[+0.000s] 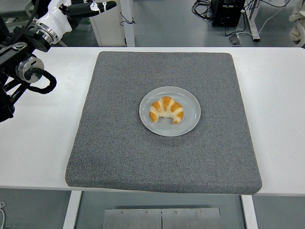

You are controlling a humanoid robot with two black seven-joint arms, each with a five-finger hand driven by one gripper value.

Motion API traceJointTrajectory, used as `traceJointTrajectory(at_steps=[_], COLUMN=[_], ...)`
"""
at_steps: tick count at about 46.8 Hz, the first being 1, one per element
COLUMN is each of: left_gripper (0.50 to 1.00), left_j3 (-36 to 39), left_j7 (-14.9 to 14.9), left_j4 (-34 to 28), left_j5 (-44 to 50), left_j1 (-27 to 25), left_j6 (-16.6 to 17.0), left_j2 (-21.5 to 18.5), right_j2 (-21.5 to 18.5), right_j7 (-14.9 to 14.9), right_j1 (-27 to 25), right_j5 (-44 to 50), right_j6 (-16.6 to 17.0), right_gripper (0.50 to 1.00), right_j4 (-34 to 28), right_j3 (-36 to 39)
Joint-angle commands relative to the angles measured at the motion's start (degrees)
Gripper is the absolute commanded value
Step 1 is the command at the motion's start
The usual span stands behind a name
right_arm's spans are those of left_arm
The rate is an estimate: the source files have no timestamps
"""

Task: Place the bread on the plate

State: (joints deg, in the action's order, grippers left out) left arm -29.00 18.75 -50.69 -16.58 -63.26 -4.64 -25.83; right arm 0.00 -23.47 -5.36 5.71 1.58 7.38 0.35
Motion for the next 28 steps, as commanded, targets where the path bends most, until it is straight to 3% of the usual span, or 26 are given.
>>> traceJointTrajectory(at_steps=[1, 16, 28], left_gripper=[0.969, 0.971, 0.969], left_j3=[0.08, -0.27, -1.76], left_j7=[0.06, 0.32, 0.32], left_j4=[2.35, 12.98, 22.74], left_j5=[1.9, 9.02, 11.13], left_j1=[0.33, 1.3, 1.47], left_j6=[-0.02, -0.37, -1.33], left_j2=[0.25, 4.55, 12.72], right_j2=[0.0, 0.0, 0.0], right_j7=[0.0, 0.0, 0.0], right_j1=[0.0, 0.0, 0.0], right_j5=[0.0, 0.0, 0.0], right_j6=[0.0, 0.0, 0.0], right_gripper=[1.0, 1.0, 1.0], right_j4=[0.0, 0.0, 0.0], right_j3=[0.0, 0.0, 0.0])
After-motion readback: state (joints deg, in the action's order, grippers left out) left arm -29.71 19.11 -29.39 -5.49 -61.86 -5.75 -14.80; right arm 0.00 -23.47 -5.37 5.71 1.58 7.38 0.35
